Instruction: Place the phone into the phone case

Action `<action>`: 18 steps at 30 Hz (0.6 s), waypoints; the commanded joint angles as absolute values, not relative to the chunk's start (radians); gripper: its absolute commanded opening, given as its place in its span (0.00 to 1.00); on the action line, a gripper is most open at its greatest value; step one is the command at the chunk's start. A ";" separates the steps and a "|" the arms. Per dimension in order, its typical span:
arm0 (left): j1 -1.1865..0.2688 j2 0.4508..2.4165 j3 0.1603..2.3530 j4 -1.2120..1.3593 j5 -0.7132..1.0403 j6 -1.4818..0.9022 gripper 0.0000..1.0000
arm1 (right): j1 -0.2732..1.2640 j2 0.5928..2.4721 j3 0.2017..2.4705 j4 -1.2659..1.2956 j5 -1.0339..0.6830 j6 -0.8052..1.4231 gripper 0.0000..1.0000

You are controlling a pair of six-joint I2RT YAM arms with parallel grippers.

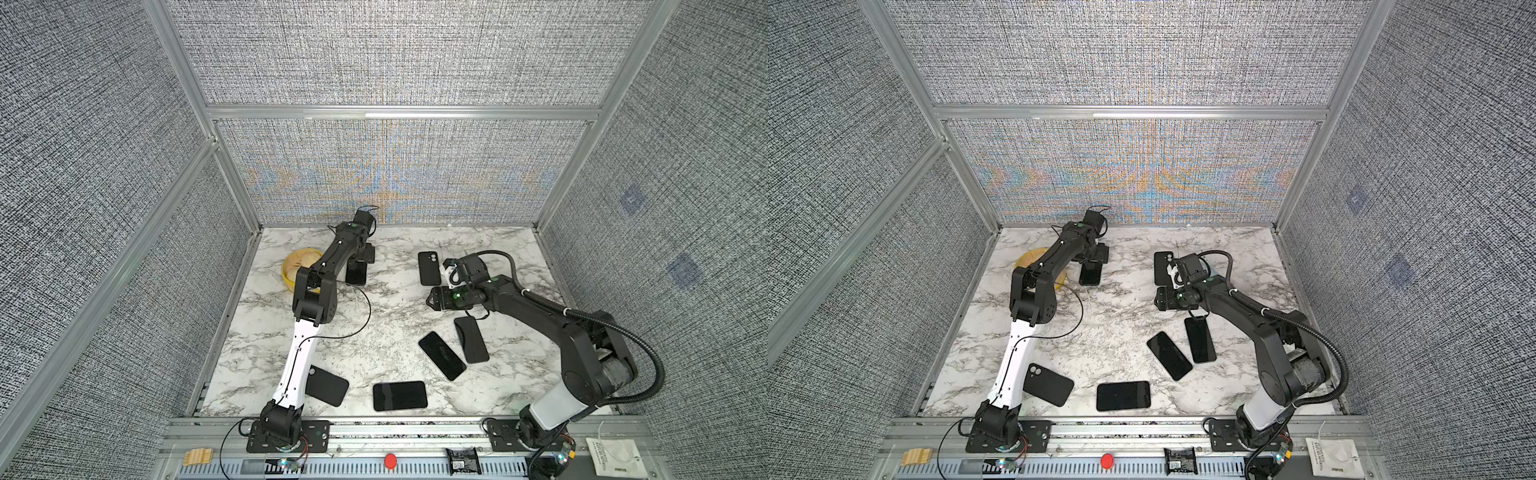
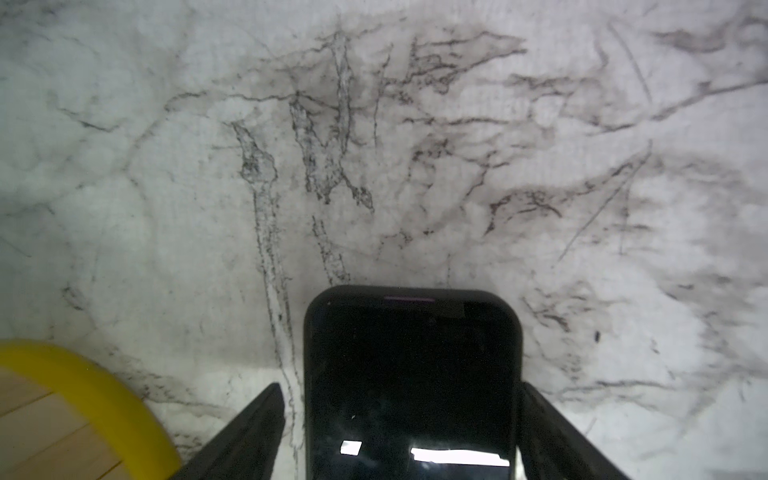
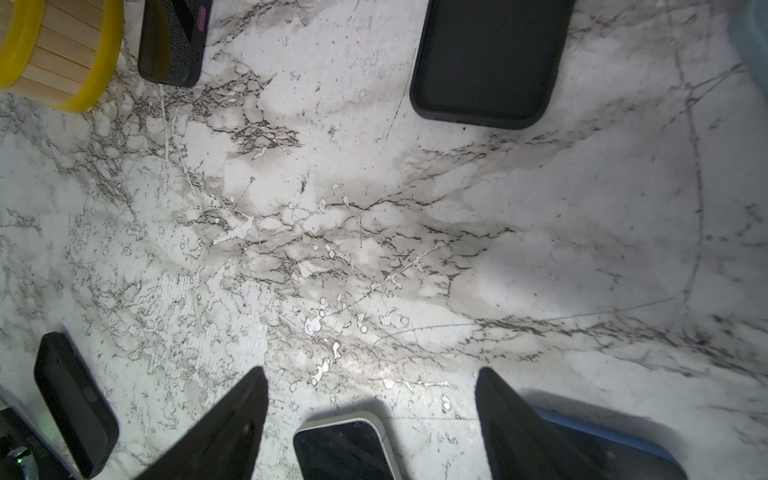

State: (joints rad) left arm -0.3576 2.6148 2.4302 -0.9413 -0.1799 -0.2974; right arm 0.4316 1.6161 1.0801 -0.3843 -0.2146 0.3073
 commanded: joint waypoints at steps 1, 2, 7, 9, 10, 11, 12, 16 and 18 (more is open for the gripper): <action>-0.357 2.544 2.418 -0.959 -0.140 -0.359 0.87 | 0.431 1.612 1.126 -0.432 -0.157 0.268 0.81; -0.359 2.516 2.401 -0.962 -0.125 -0.375 0.87 | 0.430 1.619 1.146 -0.442 -0.143 0.260 0.81; -0.379 2.340 2.237 -0.957 -0.047 -0.405 0.87 | 0.425 1.670 1.224 -0.486 -0.084 0.233 0.79; -0.396 2.243 2.110 -0.926 -0.031 -0.413 0.87 | 0.425 1.678 1.239 -0.508 -0.061 0.222 0.78; -0.403 2.201 2.049 -0.903 -0.023 -0.420 0.87 | 0.425 1.677 1.244 -0.518 -0.048 0.217 0.77; -0.411 2.151 1.971 -0.875 -0.010 -0.428 0.87 | 0.424 1.677 1.248 -0.529 -0.039 0.211 0.77; -0.418 2.104 1.899 -0.848 0.001 -0.441 0.87 | 0.423 1.673 1.249 -0.541 -0.033 0.206 0.76; -0.443 1.954 1.677 -0.771 0.050 -0.477 0.87 | 0.420 1.656 1.230 -0.568 -0.029 0.199 0.75; -0.457 1.902 1.595 -0.747 0.073 -0.493 0.87 | 0.423 1.646 1.207 -0.573 -0.066 0.199 0.72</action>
State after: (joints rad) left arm -0.4458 1.9541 1.6669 -0.8211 0.0139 -0.4538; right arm 0.4198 1.6577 1.2232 -0.5301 -0.0513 0.2123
